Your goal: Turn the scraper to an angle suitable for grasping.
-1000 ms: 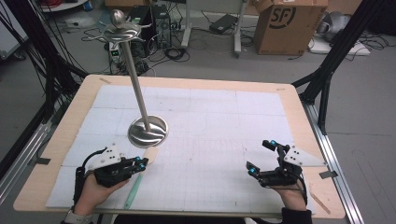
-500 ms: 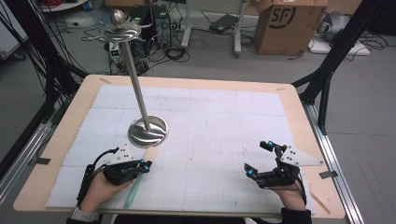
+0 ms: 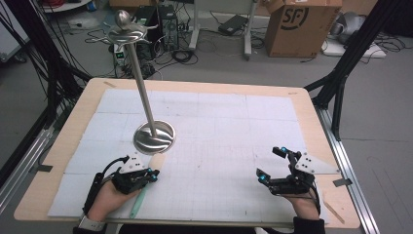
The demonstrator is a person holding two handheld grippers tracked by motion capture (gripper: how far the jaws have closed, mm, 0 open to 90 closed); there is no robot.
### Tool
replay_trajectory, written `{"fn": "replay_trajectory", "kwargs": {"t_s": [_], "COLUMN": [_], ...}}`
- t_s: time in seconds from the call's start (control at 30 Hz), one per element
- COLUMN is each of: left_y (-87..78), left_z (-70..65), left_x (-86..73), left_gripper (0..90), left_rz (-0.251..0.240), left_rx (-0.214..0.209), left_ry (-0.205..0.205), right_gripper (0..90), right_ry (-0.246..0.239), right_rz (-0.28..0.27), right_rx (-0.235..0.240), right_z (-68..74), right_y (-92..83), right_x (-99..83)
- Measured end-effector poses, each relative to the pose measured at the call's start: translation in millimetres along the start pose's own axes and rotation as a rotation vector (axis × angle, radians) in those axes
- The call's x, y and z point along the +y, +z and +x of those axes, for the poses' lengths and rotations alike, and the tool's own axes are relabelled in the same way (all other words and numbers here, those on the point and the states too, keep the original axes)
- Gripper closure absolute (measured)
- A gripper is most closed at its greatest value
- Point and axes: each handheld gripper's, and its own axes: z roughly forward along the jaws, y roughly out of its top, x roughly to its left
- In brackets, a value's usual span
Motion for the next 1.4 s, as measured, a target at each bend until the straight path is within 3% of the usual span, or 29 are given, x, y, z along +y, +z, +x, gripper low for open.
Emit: {"fn": "replay_trajectory", "kwargs": {"t_s": [0.3,0.33,0.6,0.87,1.0,1.07,1.13,1.17,1.27,1.4], "left_y": [-5.9,-8.4,-20.5,-33.3,-52.9,-75.4,-79.7,-90.5,-101.1,-100.6], "left_z": [0.7,1.5,9.1,19.0,22.5,29.2,30.7,33.1,31.5,30.4], "left_x": [-5.1,-6.9,-16.4,-25.1,-28.5,-37.6,-41.0,-52.0,-62.5,-71.0], "left_gripper": [90.0,90.0,90.0,90.0,90.0,90.0,90.0,90.0,89.9,89.9], "left_rz": [-0.006,-0.005,-0.011,-0.008,-0.042,-0.029,-0.021,0.000,0.021,0.044], "left_rx": [0.034,0.055,0.102,0.144,0.154,0.204,0.211,0.229,0.216,0.199], "left_ry": [-0.012,-0.016,-0.068,-0.093,-0.112,-0.134,-0.140,-0.138,-0.120,-0.131], "right_gripper": [3.9,3.9,3.9,3.9,3.9,3.9,3.9,3.9,3.9,3.9], "right_ry": [0.005,0.006,0.011,0.007,0.012,0.008,0.008,0.011,0.006,0.002], "right_rz": [-0.005,-0.005,0.005,0.007,0.005,0.004,0.003,0.003,0.002,0.005], "right_rx": [0.007,0.006,0.008,0.010,0.007,0.008,0.008,0.008,0.014,0.024], "right_z": [-0.7,-1.0,-1.2,-1.0,-1.8,-2.5,-2.9,-2.7,-1.8,-0.9], "right_y": [-0.1,-0.2,1.5,2.6,2.8,2.6,3.3,3.9,5.9,8.8], "right_x": [-0.6,-0.7,-2.0,-2.0,-1.9,-1.9,-1.9,-1.8,-0.7,0.7]}}
